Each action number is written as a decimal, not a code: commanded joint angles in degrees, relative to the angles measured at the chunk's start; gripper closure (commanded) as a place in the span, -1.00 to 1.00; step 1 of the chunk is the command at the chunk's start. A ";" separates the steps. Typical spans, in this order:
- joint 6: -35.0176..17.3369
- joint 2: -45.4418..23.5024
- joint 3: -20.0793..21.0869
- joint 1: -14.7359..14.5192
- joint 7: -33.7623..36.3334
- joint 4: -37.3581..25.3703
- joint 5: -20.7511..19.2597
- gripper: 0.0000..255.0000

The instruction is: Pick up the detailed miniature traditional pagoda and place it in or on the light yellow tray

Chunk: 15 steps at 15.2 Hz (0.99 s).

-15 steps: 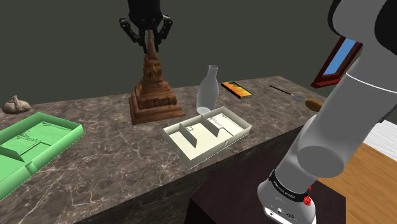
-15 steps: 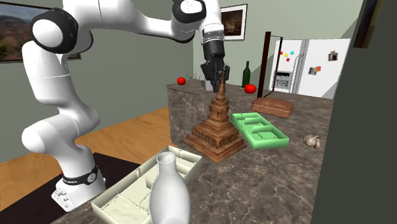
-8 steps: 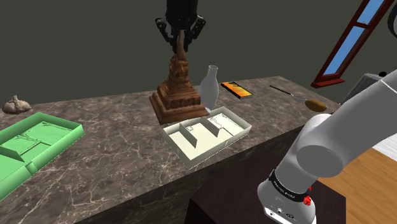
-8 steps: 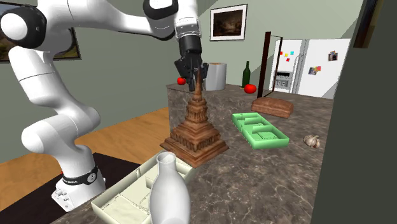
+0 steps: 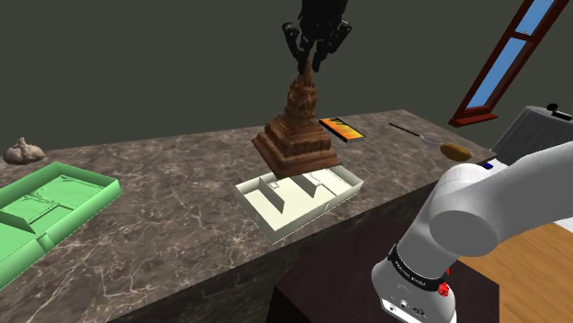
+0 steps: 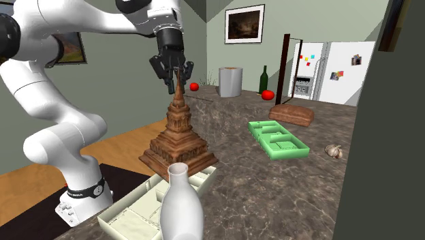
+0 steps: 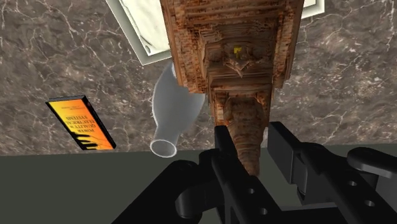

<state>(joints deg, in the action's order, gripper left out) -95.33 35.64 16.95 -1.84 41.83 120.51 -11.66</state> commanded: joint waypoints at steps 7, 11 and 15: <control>0.35 10.47 -4.28 -1.35 -3.90 9.04 0.00 1.00; -2.21 11.51 -4.20 -1.66 -3.15 12.77 0.12 1.00; -4.78 12.41 -4.07 -1.96 -2.37 16.36 0.22 1.00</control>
<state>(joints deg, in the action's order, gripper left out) -99.39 47.64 12.86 -3.69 39.25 135.91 -11.45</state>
